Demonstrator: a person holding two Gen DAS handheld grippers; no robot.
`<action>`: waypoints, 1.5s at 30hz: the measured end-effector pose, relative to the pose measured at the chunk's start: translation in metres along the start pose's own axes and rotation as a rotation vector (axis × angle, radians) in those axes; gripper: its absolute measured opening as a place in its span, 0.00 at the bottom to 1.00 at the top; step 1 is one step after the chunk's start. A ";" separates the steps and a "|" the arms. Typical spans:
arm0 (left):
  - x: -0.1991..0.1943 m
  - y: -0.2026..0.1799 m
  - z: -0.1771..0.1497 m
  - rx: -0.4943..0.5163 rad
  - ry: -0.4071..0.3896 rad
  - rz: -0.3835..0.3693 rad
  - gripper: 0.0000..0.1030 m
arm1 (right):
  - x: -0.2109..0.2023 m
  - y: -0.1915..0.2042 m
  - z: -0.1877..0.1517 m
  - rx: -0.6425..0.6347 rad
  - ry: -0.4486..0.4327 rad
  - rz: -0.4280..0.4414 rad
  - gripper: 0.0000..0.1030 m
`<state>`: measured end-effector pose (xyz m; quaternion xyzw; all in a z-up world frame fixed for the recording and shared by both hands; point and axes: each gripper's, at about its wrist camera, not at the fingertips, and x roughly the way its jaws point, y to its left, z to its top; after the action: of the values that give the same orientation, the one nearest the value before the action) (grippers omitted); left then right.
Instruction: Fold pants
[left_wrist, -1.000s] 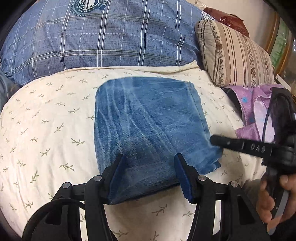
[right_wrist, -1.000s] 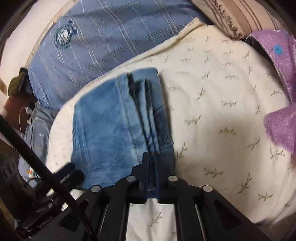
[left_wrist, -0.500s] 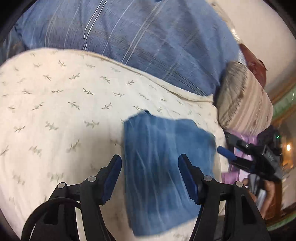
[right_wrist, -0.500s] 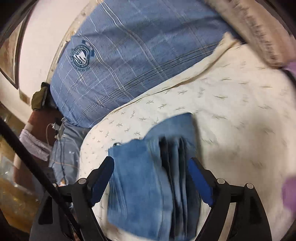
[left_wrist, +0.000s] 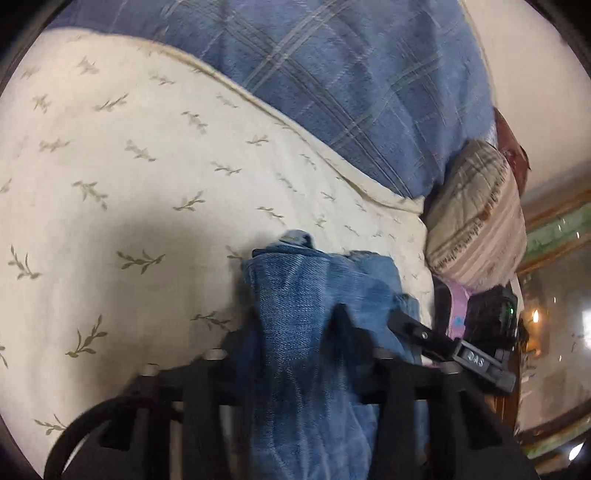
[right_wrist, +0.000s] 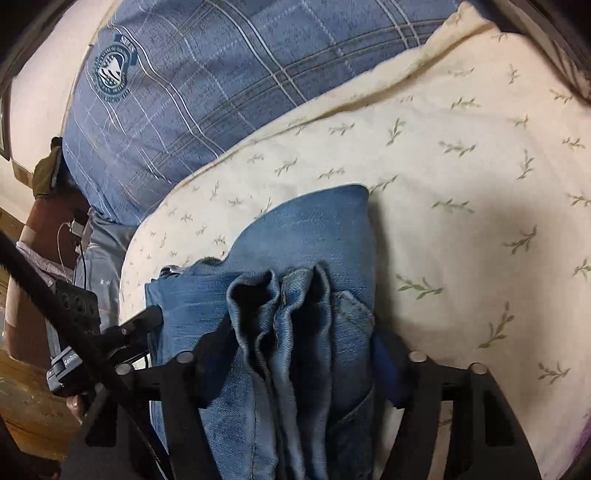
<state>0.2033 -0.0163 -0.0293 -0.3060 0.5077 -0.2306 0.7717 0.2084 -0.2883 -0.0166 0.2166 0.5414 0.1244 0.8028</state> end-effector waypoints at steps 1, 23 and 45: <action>-0.002 -0.004 -0.001 0.011 -0.006 -0.023 0.16 | -0.002 0.000 0.000 0.003 -0.004 0.011 0.45; -0.064 0.084 0.057 -0.187 -0.128 0.076 0.41 | 0.058 0.056 0.036 0.080 -0.019 0.161 0.63; -0.106 0.055 -0.017 -0.077 -0.094 0.136 0.25 | 0.019 0.075 -0.048 -0.033 -0.003 0.065 0.51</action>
<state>0.1497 0.0896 -0.0054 -0.3106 0.4990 -0.1433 0.7962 0.1746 -0.2045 -0.0118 0.2209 0.5306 0.1587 0.8028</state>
